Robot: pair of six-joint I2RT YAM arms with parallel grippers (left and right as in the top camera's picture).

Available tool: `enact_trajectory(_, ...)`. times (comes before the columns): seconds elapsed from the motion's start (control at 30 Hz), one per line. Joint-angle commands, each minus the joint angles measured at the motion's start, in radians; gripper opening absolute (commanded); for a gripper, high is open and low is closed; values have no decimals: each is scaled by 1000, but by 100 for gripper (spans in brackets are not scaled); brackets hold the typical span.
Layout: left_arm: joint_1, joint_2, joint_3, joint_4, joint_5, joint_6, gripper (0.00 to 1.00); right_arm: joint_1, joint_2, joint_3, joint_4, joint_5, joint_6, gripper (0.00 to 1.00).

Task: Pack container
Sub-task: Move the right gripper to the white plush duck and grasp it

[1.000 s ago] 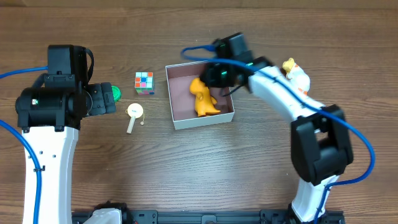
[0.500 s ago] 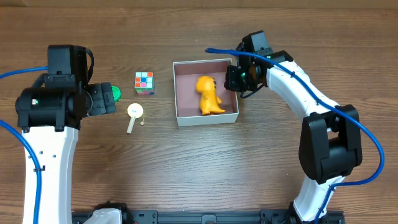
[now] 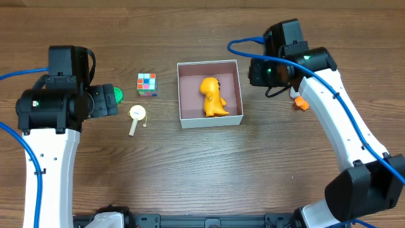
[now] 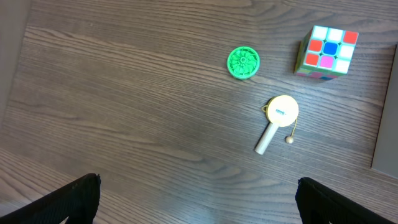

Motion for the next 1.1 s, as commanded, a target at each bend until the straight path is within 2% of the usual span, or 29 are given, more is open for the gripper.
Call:
enact_trajectory(0.0,5,4,3,2,-14,-7,100,-8,52,-60,-2,80,46,20)
enact_trajectory(0.17,5,4,3,2,-14,-7,100,-6,90,-152,22,60,95,19)
enact_trajectory(0.2,5,4,3,2,-14,-7,100,-6,90,-164,24,47,95,17)
enact_trajectory(0.3,5,4,3,2,-14,-7,100,2,90,-178,18,-38,93,15)
enact_trajectory(0.6,5,4,3,2,-14,-7,100,137,90,-178,63,-79,92,15)
enact_trajectory(0.7,5,4,3,2,-14,-7,100,138,90,-178,71,-42,130,14)
enact_trajectory(0.87,5,4,3,2,-14,-7,100,105,81,-92,5,157,131,15)
enact_trajectory(0.97,5,4,3,2,-14,-7,100,47,75,-5,-16,215,131,34)
enact_trajectory(1.0,5,4,3,2,-14,-7,100,16,75,10,-8,227,126,44)
enact_trajectory(1.03,5,4,3,2,-14,-7,100,-25,75,12,14,226,109,60)
enact_trajectory(1.07,5,4,3,2,-14,-7,100,-55,75,11,27,222,85,67)
